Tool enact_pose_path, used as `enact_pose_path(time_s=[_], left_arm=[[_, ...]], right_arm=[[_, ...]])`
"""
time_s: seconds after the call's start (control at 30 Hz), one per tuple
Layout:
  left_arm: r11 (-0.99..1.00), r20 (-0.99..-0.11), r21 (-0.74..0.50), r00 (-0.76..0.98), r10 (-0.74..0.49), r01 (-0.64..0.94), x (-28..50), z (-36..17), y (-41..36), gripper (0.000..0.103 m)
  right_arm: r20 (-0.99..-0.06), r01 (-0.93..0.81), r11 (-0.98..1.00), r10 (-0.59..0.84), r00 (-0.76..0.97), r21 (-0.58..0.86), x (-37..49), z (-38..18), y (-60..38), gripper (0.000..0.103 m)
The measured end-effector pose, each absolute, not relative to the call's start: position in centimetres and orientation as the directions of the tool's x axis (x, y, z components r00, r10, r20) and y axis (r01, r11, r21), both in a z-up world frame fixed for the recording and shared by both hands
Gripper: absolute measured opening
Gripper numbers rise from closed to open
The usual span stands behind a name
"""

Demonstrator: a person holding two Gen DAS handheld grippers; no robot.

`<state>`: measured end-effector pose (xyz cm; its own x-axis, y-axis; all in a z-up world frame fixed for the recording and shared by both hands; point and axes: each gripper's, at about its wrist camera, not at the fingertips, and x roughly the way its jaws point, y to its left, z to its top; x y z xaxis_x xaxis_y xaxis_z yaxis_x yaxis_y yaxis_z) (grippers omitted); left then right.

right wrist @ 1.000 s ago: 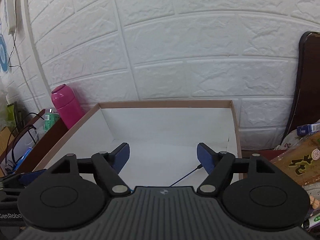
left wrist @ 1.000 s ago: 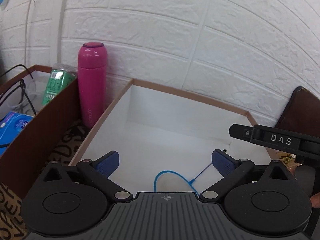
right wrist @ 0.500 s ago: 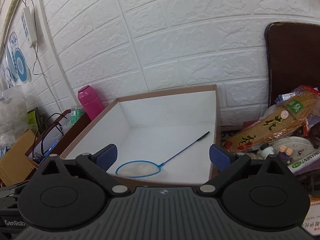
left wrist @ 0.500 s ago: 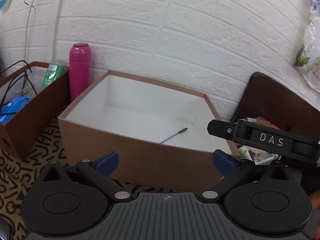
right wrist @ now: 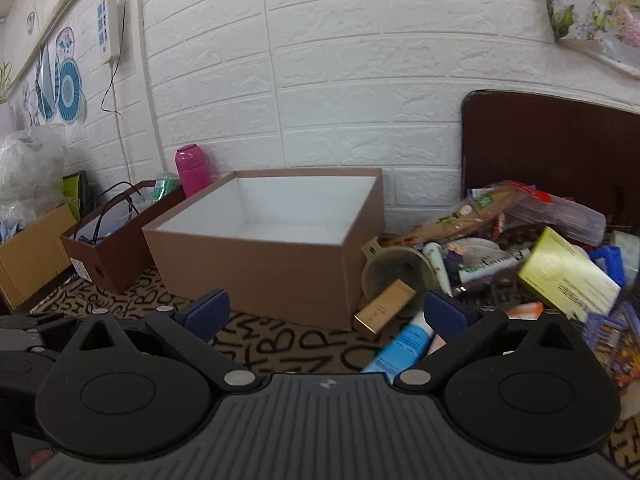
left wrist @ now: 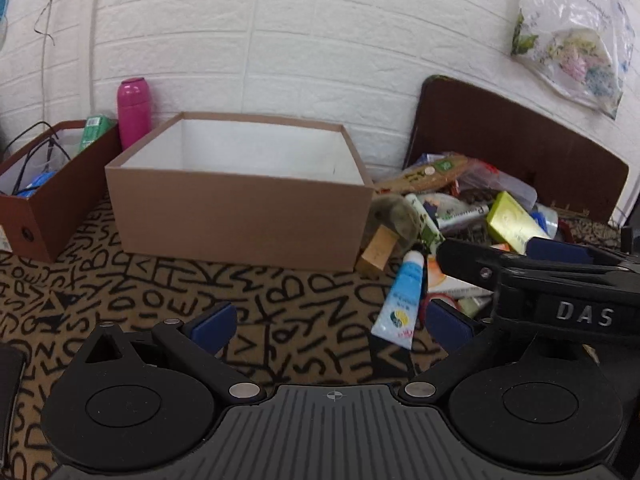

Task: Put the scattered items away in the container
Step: 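Withdraw both tools from the box back toward the pile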

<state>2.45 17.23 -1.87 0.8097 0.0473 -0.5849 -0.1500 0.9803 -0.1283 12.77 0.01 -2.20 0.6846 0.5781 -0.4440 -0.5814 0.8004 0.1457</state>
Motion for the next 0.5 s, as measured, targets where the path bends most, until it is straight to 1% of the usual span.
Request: enact_pose_path(time_s=[0.07, 0.17, 0.27, 0.4, 0.5], left_arm=[[0.981, -0.599, -0.12, 0.799, 0.052, -0.154, 1.6, -2.3, 15.7, 0.103], [0.985, -0.62, -0.121, 0.784, 0.021, -0.122, 0.6, -2.6, 13.4, 0.103], [0.991, -0.63, -0.086, 0.776, 0.027, -0.105, 0.0, -2.4, 11.5, 0.103], [0.996, -0.626, -0.03, 0.778, 0.05, -0.089, -0.6, -1.7, 9.6, 0.103], [0.997, -0.628, -0.009, 0.776, 0.059, -0.083, -1.0, -1.4, 8.7, 0.103]], right_arm=[[-0.455, -0.552, 0.819, 0.555, 0.696, 0.155, 11.4, -2.6, -2.5, 0.103], [-0.468, -0.495, 0.857, 0.5, 0.729, 0.145, 9.6, -2.8, -5.8, 0.103], [-0.476, -0.44, 0.89, 0.44, 0.761, 0.121, 8.5, -2.7, -8.2, 0.103], [-0.479, -0.397, 0.908, 0.411, 0.775, 0.136, 7.5, -2.8, -10.6, 0.103], [-0.48, -0.391, 0.907, 0.417, 0.772, 0.158, 7.0, -2.9, -11.7, 0.103]])
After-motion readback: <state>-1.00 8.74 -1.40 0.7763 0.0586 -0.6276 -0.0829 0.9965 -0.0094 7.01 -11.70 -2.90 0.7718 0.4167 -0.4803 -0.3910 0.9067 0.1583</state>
